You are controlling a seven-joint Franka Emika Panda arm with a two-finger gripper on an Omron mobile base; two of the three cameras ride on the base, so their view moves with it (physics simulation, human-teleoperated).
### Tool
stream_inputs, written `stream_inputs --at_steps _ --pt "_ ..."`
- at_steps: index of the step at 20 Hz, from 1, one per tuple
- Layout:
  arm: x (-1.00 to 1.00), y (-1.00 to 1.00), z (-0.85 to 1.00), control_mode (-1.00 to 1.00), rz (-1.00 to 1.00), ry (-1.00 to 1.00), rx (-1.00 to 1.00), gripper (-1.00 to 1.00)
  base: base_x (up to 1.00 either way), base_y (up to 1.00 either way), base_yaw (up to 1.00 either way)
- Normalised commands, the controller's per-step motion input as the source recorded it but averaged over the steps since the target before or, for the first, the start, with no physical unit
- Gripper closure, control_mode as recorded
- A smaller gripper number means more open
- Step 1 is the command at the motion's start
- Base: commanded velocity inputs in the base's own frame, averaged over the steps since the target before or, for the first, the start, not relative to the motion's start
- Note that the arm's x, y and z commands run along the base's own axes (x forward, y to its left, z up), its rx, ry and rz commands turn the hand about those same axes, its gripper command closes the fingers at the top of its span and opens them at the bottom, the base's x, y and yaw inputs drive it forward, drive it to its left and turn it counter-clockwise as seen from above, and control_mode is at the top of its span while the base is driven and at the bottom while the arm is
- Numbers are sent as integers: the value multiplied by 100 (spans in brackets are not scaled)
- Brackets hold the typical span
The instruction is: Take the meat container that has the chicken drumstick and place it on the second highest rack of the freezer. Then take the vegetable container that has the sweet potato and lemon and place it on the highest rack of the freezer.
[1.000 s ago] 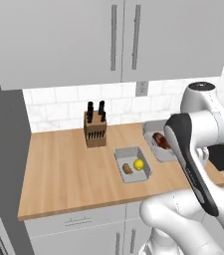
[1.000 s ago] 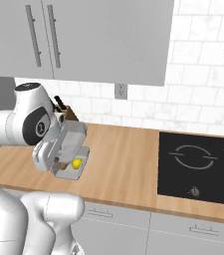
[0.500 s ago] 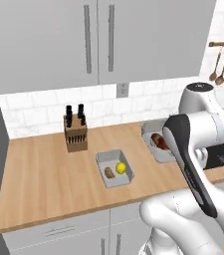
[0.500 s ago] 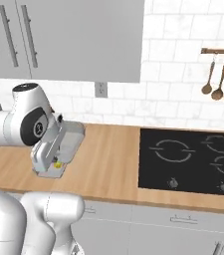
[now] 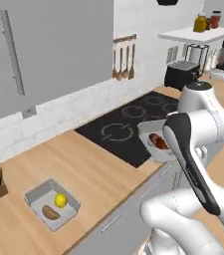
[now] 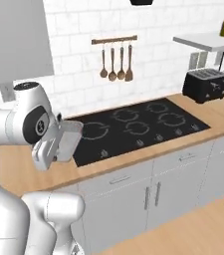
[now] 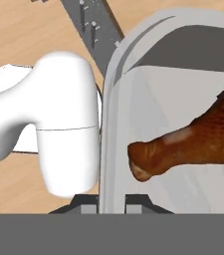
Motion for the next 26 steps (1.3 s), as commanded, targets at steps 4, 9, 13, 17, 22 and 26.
stream_inputs --at_steps 4,9,13,17,22,26 --pt "0 0 0 100 0 0 0 100 0 0 -100" --pt "0 0 0 100 0 0 0 100 0 0 -100" --pt "0 0 0 100 0 0 0 100 0 0 -100" --pt "0 0 0 100 0 0 0 100 0 0 -100" --pt "0 0 0 100 0 0 0 100 0 0 -100" --pt "0 0 0 100 0 0 0 100 0 0 -100"
